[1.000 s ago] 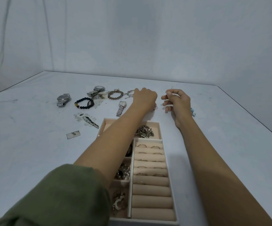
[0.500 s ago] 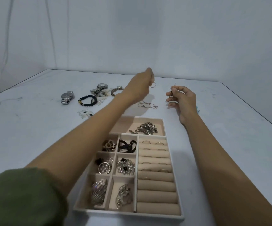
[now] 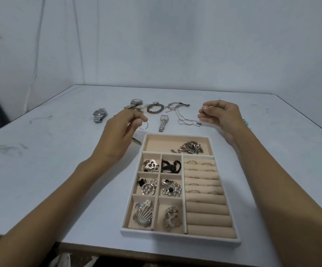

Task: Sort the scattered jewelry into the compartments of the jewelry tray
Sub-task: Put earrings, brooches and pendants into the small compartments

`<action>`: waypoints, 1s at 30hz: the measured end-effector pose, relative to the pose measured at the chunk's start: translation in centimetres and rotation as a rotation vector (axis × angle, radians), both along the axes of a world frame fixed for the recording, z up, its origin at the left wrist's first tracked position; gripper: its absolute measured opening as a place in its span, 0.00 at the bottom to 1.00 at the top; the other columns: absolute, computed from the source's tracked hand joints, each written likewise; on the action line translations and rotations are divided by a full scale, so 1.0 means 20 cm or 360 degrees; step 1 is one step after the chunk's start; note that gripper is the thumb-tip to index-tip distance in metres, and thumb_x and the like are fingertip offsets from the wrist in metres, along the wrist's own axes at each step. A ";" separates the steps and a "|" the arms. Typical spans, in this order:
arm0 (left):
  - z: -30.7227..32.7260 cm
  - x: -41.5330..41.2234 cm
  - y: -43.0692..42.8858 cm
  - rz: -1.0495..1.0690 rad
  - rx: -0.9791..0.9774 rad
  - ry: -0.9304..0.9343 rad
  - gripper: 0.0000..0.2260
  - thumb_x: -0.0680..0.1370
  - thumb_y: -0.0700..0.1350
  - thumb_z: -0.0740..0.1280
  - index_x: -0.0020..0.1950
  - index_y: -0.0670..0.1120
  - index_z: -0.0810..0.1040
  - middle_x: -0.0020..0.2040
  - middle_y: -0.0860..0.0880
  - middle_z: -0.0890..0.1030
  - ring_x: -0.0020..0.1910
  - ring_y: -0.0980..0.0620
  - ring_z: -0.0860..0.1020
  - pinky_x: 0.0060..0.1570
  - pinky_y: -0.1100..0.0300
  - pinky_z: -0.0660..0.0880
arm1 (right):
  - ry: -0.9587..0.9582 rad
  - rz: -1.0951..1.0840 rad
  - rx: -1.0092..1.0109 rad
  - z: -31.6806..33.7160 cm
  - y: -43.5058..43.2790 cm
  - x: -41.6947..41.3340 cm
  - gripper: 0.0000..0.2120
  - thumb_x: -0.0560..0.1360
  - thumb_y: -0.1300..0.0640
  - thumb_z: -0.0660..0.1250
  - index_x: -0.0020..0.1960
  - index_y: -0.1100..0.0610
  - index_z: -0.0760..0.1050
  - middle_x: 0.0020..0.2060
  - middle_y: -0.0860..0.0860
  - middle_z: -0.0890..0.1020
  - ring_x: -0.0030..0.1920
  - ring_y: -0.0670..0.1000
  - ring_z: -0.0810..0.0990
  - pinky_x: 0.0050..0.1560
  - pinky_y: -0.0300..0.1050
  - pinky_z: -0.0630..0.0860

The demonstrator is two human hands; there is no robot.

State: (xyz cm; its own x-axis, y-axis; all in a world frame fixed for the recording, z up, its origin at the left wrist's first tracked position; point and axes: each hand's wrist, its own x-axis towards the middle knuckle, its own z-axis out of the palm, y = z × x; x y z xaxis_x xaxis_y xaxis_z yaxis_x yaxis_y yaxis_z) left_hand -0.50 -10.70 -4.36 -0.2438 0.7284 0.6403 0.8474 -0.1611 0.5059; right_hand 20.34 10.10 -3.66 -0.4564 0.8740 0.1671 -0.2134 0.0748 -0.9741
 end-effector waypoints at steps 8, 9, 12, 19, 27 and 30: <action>-0.08 0.00 -0.07 0.0134 0.0012 -0.0142 0.07 0.82 0.41 0.59 0.53 0.44 0.76 0.47 0.55 0.76 0.45 0.57 0.74 0.41 0.65 0.68 | -0.0480 0.0619 0.0392 0.27 -0.34 -0.09 0.09 0.70 0.69 0.72 0.50 0.67 0.78 0.39 0.60 0.84 0.39 0.55 0.85 0.44 0.43 0.82; -0.08 0.01 -0.07 0.0144 -0.0009 -0.0151 0.07 0.82 0.41 0.58 0.53 0.44 0.76 0.47 0.55 0.76 0.45 0.57 0.73 0.42 0.65 0.67 | -0.0554 0.0693 0.0437 0.29 -0.38 -0.10 0.10 0.70 0.69 0.72 0.51 0.67 0.78 0.39 0.60 0.83 0.39 0.55 0.85 0.44 0.43 0.82; -0.09 0.01 -0.08 0.0150 -0.0097 -0.0152 0.07 0.82 0.41 0.58 0.52 0.44 0.76 0.41 0.61 0.73 0.41 0.62 0.73 0.40 0.65 0.66 | -0.0698 0.0844 0.0547 0.35 -0.50 -0.10 0.11 0.69 0.68 0.73 0.50 0.67 0.79 0.41 0.63 0.83 0.39 0.56 0.84 0.45 0.45 0.82; -0.10 0.01 -0.06 0.0156 -0.0352 -0.0086 0.07 0.81 0.39 0.59 0.50 0.44 0.76 0.43 0.53 0.76 0.40 0.56 0.71 0.39 0.65 0.63 | -0.0821 0.1040 0.0616 0.37 -0.69 -0.06 0.09 0.69 0.68 0.73 0.48 0.66 0.79 0.39 0.64 0.83 0.38 0.56 0.84 0.43 0.46 0.82; -0.07 0.02 -0.09 0.0138 -0.0028 -0.0173 0.07 0.82 0.41 0.58 0.52 0.45 0.75 0.45 0.57 0.76 0.43 0.61 0.73 0.41 0.68 0.66 | -0.0929 0.1146 0.0686 0.41 -0.80 0.00 0.07 0.68 0.69 0.73 0.46 0.63 0.80 0.32 0.52 0.84 0.32 0.49 0.83 0.39 0.39 0.80; -0.03 0.04 -0.10 0.0097 0.0216 -0.0194 0.06 0.82 0.41 0.59 0.52 0.45 0.75 0.48 0.52 0.78 0.45 0.59 0.76 0.44 0.67 0.71 | -0.0919 0.1192 0.0679 0.41 -0.82 0.01 0.07 0.68 0.68 0.74 0.45 0.62 0.81 0.32 0.53 0.84 0.32 0.50 0.83 0.39 0.40 0.79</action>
State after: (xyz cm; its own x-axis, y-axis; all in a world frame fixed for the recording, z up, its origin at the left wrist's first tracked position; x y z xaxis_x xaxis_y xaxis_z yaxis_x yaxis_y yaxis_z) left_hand 0.37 -12.77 -4.90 -0.3668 0.6188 0.6946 0.7913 -0.1851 0.5827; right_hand 20.62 -6.37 4.50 -0.9673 0.2527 -0.0206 0.1433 0.4779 -0.8667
